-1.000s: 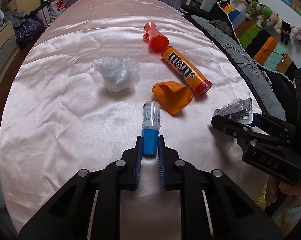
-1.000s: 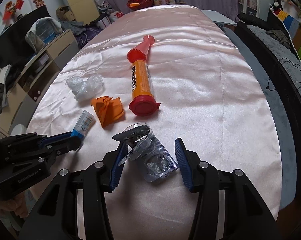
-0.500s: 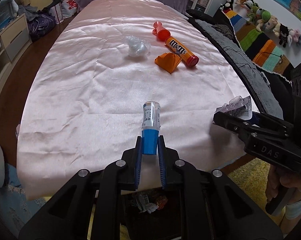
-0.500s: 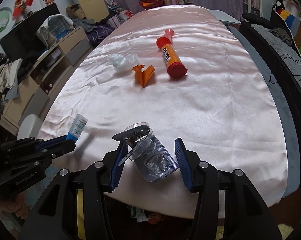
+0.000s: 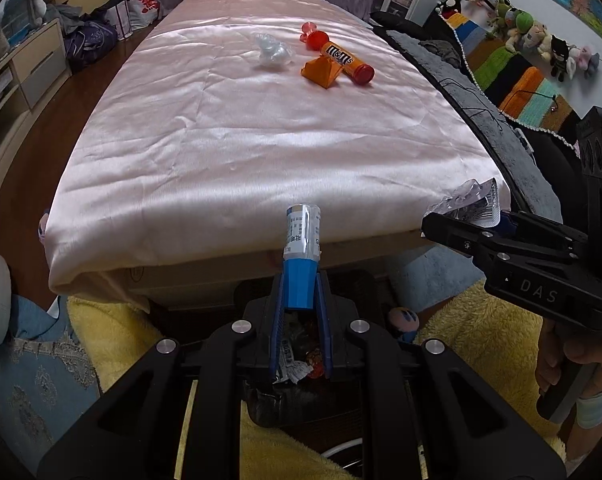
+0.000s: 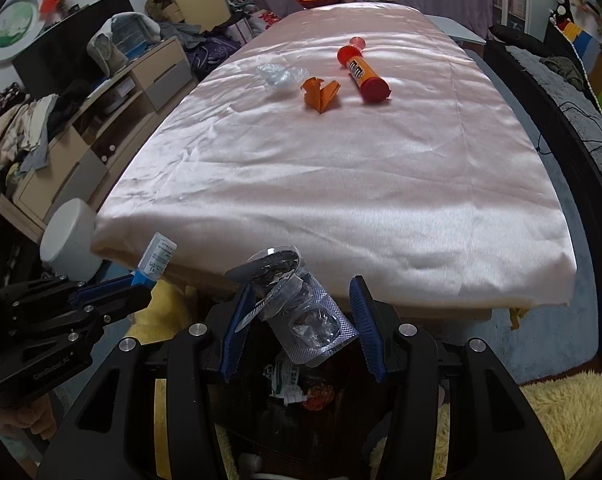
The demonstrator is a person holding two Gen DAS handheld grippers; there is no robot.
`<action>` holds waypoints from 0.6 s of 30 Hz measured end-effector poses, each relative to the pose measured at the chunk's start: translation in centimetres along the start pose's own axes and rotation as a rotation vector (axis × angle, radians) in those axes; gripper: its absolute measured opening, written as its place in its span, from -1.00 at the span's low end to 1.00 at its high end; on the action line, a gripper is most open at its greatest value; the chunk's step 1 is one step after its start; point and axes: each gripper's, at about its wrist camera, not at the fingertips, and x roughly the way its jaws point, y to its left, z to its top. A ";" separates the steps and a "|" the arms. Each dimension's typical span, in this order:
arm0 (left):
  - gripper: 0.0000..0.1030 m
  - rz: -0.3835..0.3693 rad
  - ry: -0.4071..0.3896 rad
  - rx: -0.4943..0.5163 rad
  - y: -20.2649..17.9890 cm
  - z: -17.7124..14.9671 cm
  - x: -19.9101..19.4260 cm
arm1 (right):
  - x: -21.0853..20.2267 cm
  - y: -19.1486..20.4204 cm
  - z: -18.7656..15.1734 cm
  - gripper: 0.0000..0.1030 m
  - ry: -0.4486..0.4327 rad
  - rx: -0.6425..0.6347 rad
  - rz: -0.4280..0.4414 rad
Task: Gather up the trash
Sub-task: 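Carry the blister pack and glue tube down to the bin with both tools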
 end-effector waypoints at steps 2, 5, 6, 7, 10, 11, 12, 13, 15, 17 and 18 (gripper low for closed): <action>-0.73 -0.004 0.010 -0.001 -0.1 -0.9 0.2 | 0.3 0.2 -0.9 -0.03 0.015 -0.003 -0.003; -0.73 -0.013 0.032 -0.003 -0.3 -2.3 0.6 | 0.9 0.6 -2.1 -0.03 0.041 -0.006 -0.010; -0.73 -0.016 0.041 -0.004 -0.4 -2.8 0.8 | 1.0 0.8 -2.5 -0.03 0.049 -0.006 -0.013; -0.73 -0.020 0.050 -0.005 -0.4 -3.2 1.1 | 1.3 0.8 -2.9 -0.03 0.058 -0.005 -0.017; -0.73 -0.021 0.076 -0.011 -0.4 -4.3 1.9 | 2.2 0.9 -3.9 -0.03 0.089 -0.002 -0.032; -0.73 -0.019 0.086 -0.014 -0.3 -4.7 2.1 | 2.6 0.9 -4.2 -0.03 0.101 -0.001 -0.041; -0.73 -0.017 0.097 -0.016 -0.2 -5.0 2.4 | 2.9 0.9 -4.6 -0.03 0.113 0.001 -0.046; -0.73 -0.015 0.106 -0.019 -0.1 -5.4 2.7 | 3.3 0.8 -4.9 -0.03 0.125 0.004 -0.049; -0.73 -0.015 0.126 -0.022 0.0 -6.0 3.3 | 3.9 0.8 -5.4 -0.03 0.147 0.011 -0.048; -0.73 -0.015 0.145 -0.026 0.1 -6.5 3.8 | 4.3 0.8 -5.8 -0.03 0.162 0.016 -0.047; -0.73 -0.015 0.154 -0.027 0.2 -6.8 4.1 | 4.5 0.9 -5.9 -0.02 0.168 0.017 -0.046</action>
